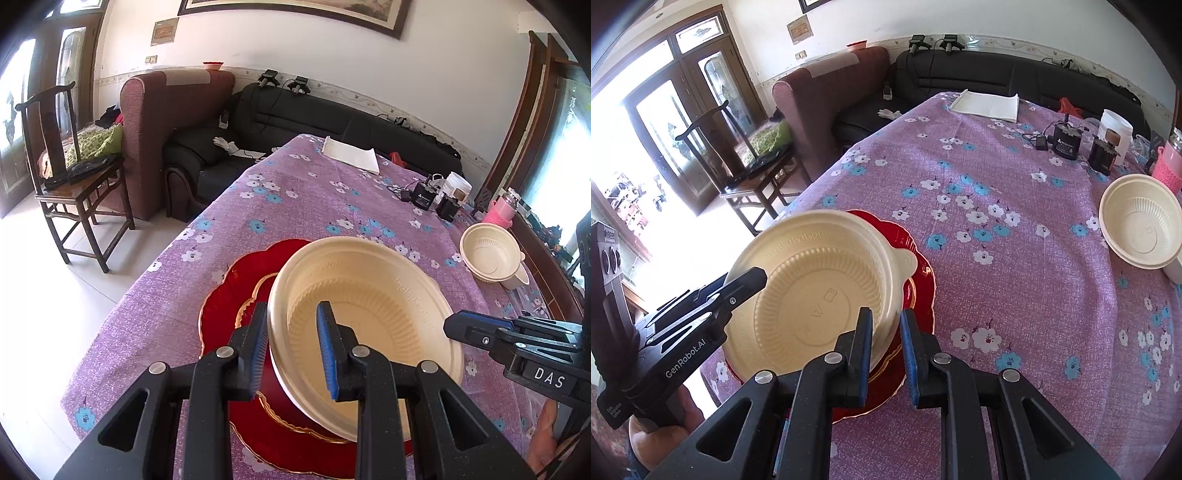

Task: Organize plates and bowls
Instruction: 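Lower the beige bowl into the white bowl and open the left gripper, then withdraw the left gripper while the right gripper grasps the smaller white bowl's rim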

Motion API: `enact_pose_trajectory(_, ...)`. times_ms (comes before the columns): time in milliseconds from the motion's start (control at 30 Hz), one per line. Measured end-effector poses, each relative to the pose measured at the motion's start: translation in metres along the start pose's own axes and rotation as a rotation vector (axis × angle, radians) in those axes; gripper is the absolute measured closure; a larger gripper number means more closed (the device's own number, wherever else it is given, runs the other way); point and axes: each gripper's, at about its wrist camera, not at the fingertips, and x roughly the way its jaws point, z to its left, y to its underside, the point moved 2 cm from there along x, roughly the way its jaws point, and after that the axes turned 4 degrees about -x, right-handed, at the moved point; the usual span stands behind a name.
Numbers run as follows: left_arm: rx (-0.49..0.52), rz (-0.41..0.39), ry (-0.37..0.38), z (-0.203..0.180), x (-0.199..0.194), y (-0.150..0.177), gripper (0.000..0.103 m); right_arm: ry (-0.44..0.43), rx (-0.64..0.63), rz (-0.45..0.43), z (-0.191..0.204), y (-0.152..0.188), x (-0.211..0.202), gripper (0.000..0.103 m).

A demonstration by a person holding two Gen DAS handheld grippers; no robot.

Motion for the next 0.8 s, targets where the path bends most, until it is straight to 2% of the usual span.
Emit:
enact_pose_trajectory(267,-0.009,-0.041,-0.012,0.001,-0.016,-0.005,0.075,-0.011,0.016,-0.034,-0.007,-0.001,-0.013,0.084)
enact_pose_trajectory(400,0.024,-0.076,0.012,-0.017,-0.029,-0.008,0.069,-0.011,0.061,-0.079,-0.023,0.001,-0.033,0.084)
enact_pose_trajectory(633,0.158,-0.068,0.095,-0.084,-0.035,0.005,0.065,0.020,0.171,-0.145,-0.074,0.012,-0.066,0.084)
enact_pose_trajectory(800,0.280,-0.018,0.173,-0.146,-0.026,0.029,0.058,0.062,0.277,-0.185,-0.126,0.032,-0.086,0.084)
